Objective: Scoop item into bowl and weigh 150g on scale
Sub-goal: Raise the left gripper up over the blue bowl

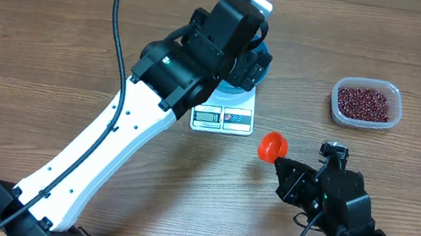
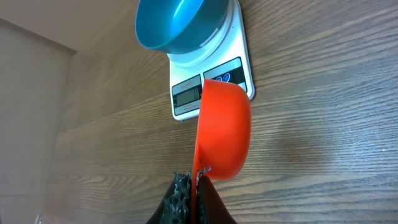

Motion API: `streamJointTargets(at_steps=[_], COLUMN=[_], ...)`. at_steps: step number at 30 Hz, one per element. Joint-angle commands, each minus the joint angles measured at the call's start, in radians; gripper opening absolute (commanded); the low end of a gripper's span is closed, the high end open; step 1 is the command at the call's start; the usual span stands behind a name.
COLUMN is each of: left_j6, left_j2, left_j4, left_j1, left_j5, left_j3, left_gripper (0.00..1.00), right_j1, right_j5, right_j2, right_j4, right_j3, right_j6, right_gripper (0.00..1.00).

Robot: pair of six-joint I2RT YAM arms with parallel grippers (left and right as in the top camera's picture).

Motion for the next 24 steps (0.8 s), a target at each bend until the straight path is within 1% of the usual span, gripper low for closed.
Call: streamJointTargets(at_steps=[1,2,3,4,5,8,11,14,21,24], left_j6=[0.010,0.010,0.010,0.010,0.010,0.009,-0.018,-0.017,-0.034,-0.044], left_j2=[0.014,0.016,0.019,0.025,0.030,0.054,0.097,0.151,0.268,0.317], left_j4=[-0.003,0.000,0.003,0.008,0.011,0.021,0.027,0.035,0.106,0.105], left_j1=[0.003,0.003,0.004,0.007,0.009,0.012,0.012,0.012,0.012,0.012], left_j5=[0.009,0.009,0.009,0.009,0.009,0.009,0.009,0.009,0.010,0.010], left_j3=[0.031,0.031,0.031,0.030,0.029,0.028,0.028,0.028,0.028,0.028], left_gripper=[0.73,0.47,0.28,0.14,0.04,0.04,0.04,0.04,0.04,0.04], right_j1=[-0.003,-0.003,-0.003,-0.003,-0.003,-0.003,-0.003,-0.003,-0.003,-0.003], right_j5=[0.005,0.005,0.006,0.010,0.012,0.012,0.012,0.012,0.012,0.012], right_j2=[-0.003,-0.003,-0.003,-0.002,0.000,0.012,0.030,0.048,0.075,0.076], right_j4=[0.006,0.006,0.007,0.006,0.006,0.006,0.007,0.007,0.007,0.008], right_j3=[0.021,0.021,0.021,0.021,0.021,0.021,0.021,0.021,0.021,0.021], right_j6=[0.000,0.000,0.000,-0.004,-0.004,-0.007,-0.007,-0.007,-0.007,-0.007], right_gripper=[0.04,0.04,0.04,0.04,0.04,0.04,0.04,0.04,0.04,0.04])
